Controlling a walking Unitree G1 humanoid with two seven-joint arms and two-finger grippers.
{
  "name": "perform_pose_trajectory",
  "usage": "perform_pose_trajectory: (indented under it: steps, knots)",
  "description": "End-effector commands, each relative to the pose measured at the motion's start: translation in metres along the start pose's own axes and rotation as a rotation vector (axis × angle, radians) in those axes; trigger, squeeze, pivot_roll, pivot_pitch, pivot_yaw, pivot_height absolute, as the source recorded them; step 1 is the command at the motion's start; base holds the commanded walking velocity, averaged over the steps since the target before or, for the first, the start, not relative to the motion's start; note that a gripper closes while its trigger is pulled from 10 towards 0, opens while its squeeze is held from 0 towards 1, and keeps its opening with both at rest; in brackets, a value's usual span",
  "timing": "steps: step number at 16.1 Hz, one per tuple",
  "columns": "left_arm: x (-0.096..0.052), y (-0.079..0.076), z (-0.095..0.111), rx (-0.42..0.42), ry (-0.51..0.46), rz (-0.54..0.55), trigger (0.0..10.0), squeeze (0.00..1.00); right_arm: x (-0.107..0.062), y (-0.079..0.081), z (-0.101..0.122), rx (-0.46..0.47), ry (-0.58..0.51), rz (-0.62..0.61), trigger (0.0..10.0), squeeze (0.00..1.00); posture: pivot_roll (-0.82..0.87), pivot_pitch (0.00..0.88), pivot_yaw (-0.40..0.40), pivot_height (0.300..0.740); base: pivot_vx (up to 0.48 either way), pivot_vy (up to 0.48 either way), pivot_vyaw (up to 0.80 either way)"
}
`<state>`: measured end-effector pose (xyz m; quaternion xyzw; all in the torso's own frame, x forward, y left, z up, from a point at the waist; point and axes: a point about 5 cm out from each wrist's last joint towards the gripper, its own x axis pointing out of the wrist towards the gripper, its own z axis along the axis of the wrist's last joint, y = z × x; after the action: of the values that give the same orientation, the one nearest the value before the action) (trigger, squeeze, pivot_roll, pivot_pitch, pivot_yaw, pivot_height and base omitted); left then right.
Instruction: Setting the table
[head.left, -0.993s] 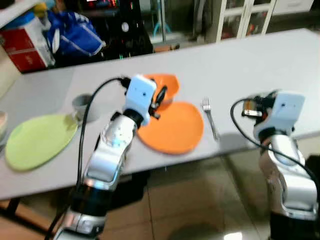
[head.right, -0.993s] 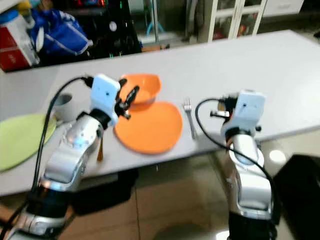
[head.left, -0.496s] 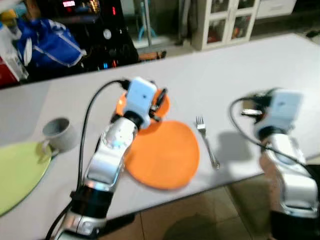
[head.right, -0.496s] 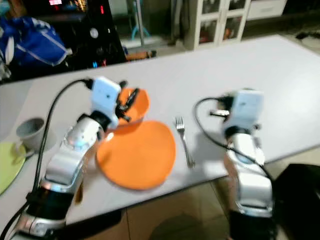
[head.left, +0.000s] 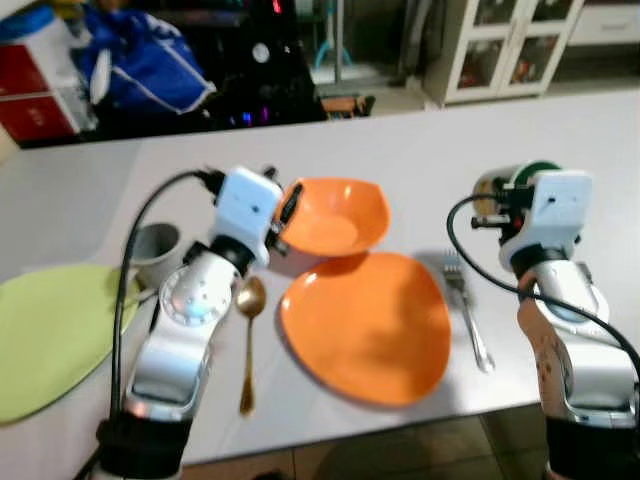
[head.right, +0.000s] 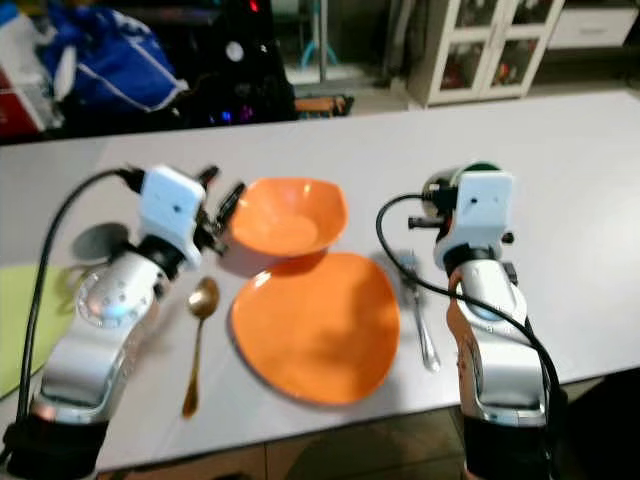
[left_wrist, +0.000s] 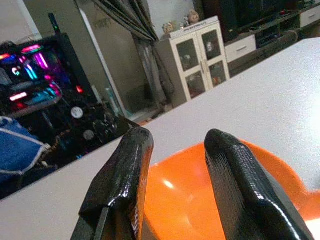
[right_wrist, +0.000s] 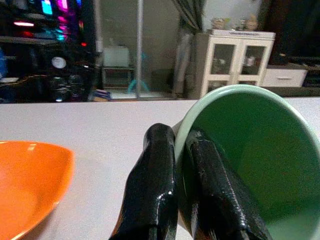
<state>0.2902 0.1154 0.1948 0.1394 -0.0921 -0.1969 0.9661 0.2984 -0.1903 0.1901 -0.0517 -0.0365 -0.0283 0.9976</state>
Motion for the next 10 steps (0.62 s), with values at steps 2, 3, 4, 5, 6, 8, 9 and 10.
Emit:
perform_pose_trajectory:
  steps: [2,3,4,5,6,8,9,10]
  knots:
    - [0.000,-0.005,0.006,-0.006,-0.018,-0.029,10.0,0.00,0.015,-0.001,0.010,-0.030,-0.049,0.011,10.0,0.00,0.00,0.000,0.010,0.740,0.000,0.000,0.00]
    - [-0.003,-0.005,0.006,-0.005,-0.014,-0.031,10.0,0.00,0.018,-0.001,0.009,-0.050,-0.056,0.016,10.0,0.00,0.01,0.000,0.001,0.740,0.000,0.000,0.00]
    - [-0.008,-0.004,0.004,0.004,-0.004,-0.049,10.0,0.00,0.025,-0.003,0.008,-0.086,-0.059,0.017,10.0,0.00,0.02,0.000,-0.007,0.740,0.000,0.000,0.00]
    - [-0.010,-0.004,-0.001,0.012,0.019,-0.077,10.0,0.00,0.037,-0.004,0.006,-0.126,-0.049,0.029,10.0,0.00,0.03,0.000,-0.012,0.740,0.000,0.000,0.00]
    - [-0.014,-0.005,-0.007,0.030,0.044,-0.121,10.0,0.00,0.050,-0.004,0.006,-0.156,-0.044,0.053,10.0,0.00,0.03,0.000,-0.014,0.740,0.000,0.000,0.00]
    - [-0.021,-0.007,-0.009,0.015,0.062,-0.176,10.0,0.00,0.069,-0.003,0.008,-0.157,-0.032,0.110,10.0,0.00,0.05,0.000,-0.017,0.740,0.000,0.000,0.00]
    - [-0.024,-0.007,-0.008,0.007,0.063,-0.193,10.0,0.00,0.074,-0.002,0.009,-0.155,-0.024,0.141,10.0,0.00,0.05,0.000,-0.015,0.740,0.000,0.000,0.00]
    - [-0.028,-0.011,-0.006,-0.002,0.065,-0.235,10.0,0.00,0.087,0.000,0.006,-0.126,0.012,0.223,10.0,0.00,0.06,0.000,-0.016,0.740,0.000,0.000,0.00]
